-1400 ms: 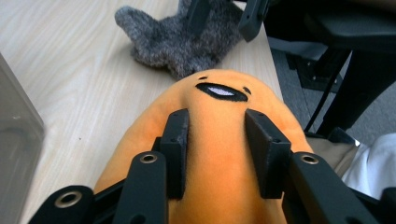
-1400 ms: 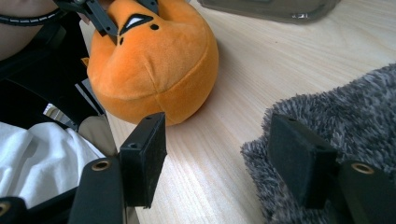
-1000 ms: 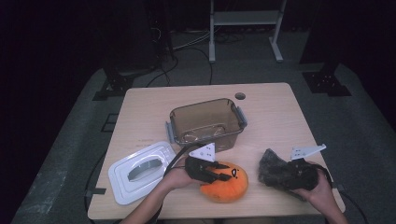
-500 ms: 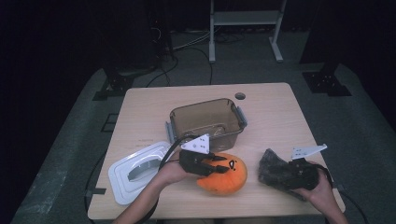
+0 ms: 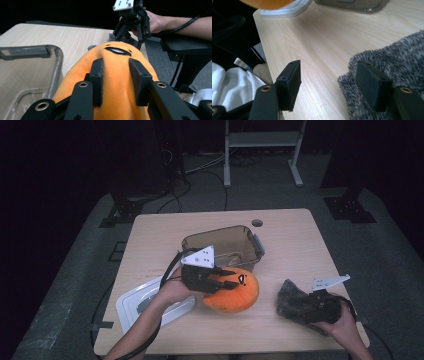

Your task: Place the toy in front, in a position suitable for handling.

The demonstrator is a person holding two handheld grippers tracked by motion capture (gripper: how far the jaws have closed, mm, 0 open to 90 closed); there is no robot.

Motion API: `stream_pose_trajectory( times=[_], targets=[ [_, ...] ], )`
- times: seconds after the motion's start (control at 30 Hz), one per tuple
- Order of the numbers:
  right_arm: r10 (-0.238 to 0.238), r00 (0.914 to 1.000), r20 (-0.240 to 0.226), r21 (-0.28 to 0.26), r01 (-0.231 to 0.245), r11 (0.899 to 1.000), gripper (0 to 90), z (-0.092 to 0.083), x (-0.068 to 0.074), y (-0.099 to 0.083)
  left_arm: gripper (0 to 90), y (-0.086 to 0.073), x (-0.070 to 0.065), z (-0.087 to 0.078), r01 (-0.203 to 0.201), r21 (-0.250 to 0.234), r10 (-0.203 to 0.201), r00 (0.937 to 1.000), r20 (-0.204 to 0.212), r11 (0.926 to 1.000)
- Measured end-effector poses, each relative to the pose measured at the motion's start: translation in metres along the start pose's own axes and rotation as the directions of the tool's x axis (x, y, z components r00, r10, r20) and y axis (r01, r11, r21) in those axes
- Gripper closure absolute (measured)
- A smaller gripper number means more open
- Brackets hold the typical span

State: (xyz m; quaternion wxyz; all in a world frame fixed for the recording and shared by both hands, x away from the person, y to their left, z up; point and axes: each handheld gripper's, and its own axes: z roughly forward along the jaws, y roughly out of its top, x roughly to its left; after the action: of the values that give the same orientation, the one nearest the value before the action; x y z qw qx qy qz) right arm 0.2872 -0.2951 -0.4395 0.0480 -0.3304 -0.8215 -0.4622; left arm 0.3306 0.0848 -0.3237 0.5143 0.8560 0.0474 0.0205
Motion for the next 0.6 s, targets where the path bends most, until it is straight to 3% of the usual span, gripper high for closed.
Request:
stream_pose_trajectory(
  times=[0.17,0.6],
  targets=[
    [0.003,1.0000,0.001,0.001,-0.003,1.000,36.1,0.000,0.000,0.000,67.1,0.008,0.005,-0.008,-0.001,0.000,0.001,0.9997,-0.025,1.0000],
    [0.004,1.0000,0.001,-0.002,-0.004,1.000,36.1,0.000,-0.001,0.000,67.1,0.033,0.031,-0.034,0.008,-0.028,-0.011,0.9951,-0.098,0.9996]
  ],
)
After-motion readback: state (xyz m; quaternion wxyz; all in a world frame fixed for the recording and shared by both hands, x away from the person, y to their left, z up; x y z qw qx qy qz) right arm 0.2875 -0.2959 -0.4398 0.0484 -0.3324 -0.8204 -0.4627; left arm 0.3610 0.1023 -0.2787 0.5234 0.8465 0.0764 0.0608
